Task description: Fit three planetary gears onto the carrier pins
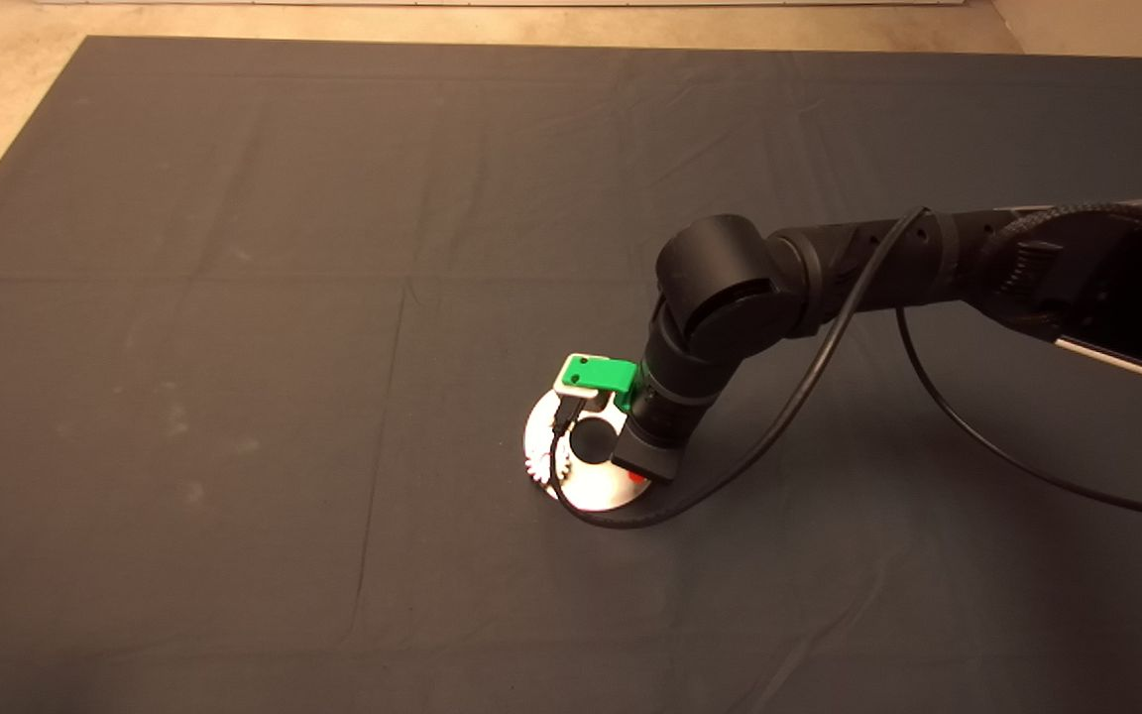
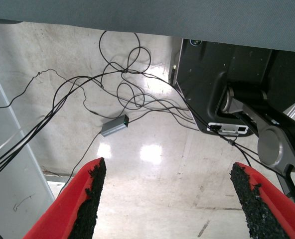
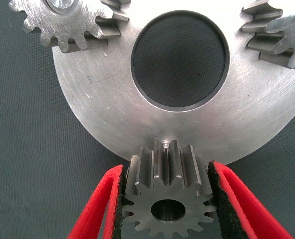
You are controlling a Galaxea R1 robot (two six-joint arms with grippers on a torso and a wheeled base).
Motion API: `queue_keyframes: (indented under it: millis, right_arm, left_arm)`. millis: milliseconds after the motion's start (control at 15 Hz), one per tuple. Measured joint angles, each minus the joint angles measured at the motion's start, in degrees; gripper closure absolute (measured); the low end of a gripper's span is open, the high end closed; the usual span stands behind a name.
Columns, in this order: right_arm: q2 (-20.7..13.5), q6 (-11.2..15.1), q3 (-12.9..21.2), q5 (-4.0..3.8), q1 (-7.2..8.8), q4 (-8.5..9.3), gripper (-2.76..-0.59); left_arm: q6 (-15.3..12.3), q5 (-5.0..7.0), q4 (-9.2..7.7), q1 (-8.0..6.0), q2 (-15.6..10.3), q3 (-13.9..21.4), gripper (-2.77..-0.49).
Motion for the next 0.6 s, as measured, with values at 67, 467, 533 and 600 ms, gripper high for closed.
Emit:
queue_keyframes:
  millis: [67,467,533,600]
  right_arm:
    - [-0.1,0.0,0.0,0.05,0.0,0.0,-1.05]
    - [-0.3,0.0,0.0,0.49,-0.02,0.01,-1.11]
    - [-0.3,0.0,0.0,0.49,-0.02,0.01,-1.11]
    - [-0.4,0.0,0.0,0.6,-0.02,0.01,-1.14]
  left_arm:
    - [0.0,0.0,0.02,0.0,0.0,0.0,-1.76]
    - [0.0,0.0,0.02,0.0,-0.1,0.0,-1.76]
    - [0.0,0.0,0.0,0.0,-0.1,0.0,-1.76]
    - [0.0,0.0,0.02,0.0,-0.1,0.0,-1.76]
